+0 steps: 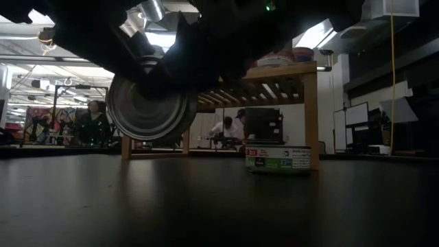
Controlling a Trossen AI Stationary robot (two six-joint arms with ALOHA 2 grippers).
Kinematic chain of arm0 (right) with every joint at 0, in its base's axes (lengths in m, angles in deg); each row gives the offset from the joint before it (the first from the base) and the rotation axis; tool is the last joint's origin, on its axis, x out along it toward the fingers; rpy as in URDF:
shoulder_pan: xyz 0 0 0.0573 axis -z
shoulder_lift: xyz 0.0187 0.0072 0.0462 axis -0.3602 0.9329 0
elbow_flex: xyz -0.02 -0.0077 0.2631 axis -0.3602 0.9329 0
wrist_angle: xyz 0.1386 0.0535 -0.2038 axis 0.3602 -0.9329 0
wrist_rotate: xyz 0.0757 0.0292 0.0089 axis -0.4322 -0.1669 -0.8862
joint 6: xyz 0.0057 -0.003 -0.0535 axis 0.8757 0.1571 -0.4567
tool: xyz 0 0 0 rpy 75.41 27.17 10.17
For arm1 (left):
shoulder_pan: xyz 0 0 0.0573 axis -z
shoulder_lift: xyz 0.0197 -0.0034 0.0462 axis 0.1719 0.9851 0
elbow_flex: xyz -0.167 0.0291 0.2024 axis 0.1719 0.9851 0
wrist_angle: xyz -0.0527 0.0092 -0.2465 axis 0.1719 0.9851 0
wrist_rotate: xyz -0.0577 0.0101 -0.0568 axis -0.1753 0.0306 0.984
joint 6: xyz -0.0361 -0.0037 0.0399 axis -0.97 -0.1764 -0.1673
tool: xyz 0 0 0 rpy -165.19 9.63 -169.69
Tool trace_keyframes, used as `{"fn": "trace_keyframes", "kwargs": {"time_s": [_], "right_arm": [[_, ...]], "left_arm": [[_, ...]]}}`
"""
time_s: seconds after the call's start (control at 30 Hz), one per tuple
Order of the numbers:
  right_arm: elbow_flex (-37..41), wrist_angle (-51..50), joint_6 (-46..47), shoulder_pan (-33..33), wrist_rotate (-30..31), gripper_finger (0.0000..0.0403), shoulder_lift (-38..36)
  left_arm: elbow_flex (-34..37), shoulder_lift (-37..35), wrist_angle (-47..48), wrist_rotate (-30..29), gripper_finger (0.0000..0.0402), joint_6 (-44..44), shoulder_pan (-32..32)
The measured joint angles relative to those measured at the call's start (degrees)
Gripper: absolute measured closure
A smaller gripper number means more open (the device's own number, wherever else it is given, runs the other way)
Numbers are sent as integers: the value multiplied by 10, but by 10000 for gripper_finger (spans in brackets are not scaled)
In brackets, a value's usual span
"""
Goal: Stack canned seafood by type on shelf
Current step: Put the green tuna can aligned with the other green tuna can on the shelf
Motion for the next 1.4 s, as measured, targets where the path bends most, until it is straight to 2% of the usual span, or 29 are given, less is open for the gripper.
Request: {"fn": "trace_keyframes", "kwargs": {"time_s": [0.3,0.47,0.63,0.87,1.07,1.27,1.4], "right_arm": [[-2,10,-6,0,-14,168,-5],[-3,-22,-49,0,-15,141,-42],[-1,-89,-76,-1,-14,138,-95],[-1,-198,-87,-1,47,137,-169],[-1,-265,-87,-2,46,137,-215],[-1,-305,-87,-2,42,137,-241],[-1,-311,-87,-1,-28,137,-243]], "left_arm": [[0,-39,38,6,267,-1,-1],[0,-82,45,-2,258,11,-2],[1,-125,70,-1,264,42,-4],[1,-181,96,-18,258,46,-5],[1,-233,106,-47,262,71,-16],[1,-284,115,-126,258,147,-40],[1,-315,109,-202,261,237,-61]]}}
